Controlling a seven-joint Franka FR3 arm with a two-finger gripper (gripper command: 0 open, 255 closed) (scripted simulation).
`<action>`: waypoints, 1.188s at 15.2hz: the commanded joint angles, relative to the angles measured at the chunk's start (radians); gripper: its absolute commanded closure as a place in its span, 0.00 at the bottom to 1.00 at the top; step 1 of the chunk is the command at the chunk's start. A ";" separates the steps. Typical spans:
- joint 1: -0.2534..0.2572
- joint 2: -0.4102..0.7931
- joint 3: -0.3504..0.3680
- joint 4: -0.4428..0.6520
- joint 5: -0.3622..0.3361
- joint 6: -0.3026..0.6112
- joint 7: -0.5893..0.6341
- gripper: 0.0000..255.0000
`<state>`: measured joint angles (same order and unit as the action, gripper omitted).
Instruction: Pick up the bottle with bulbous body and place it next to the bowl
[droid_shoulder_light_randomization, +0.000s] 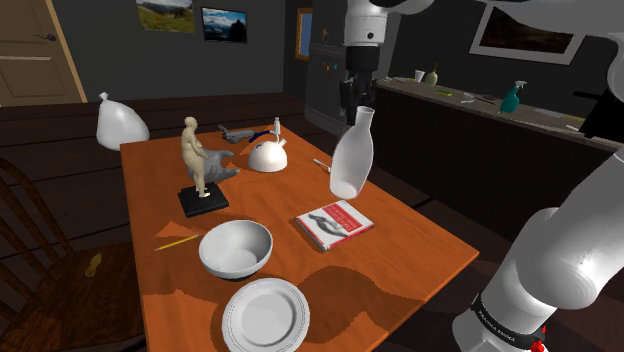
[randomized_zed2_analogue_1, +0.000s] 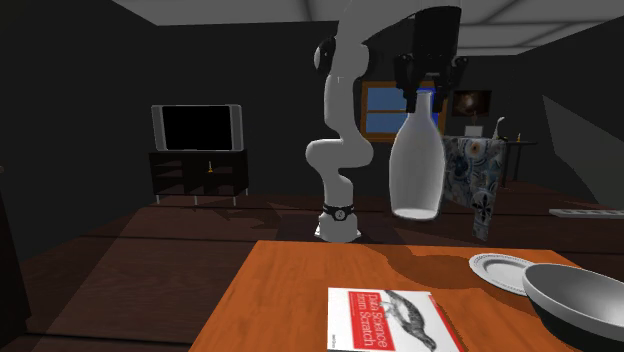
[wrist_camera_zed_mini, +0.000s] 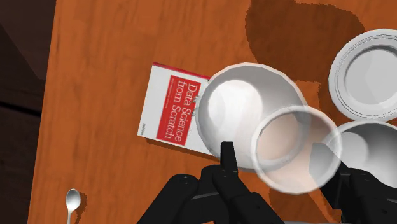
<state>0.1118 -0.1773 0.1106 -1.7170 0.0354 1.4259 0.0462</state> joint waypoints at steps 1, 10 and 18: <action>0.015 0.046 0.023 0.023 0.003 0.026 0.039 1.00; 0.088 0.239 0.106 0.144 -0.011 0.100 0.196 1.00; 0.087 0.226 0.105 0.019 -0.008 0.211 0.190 1.00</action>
<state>0.1984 0.0458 0.2155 -1.6879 0.0280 1.6231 0.2361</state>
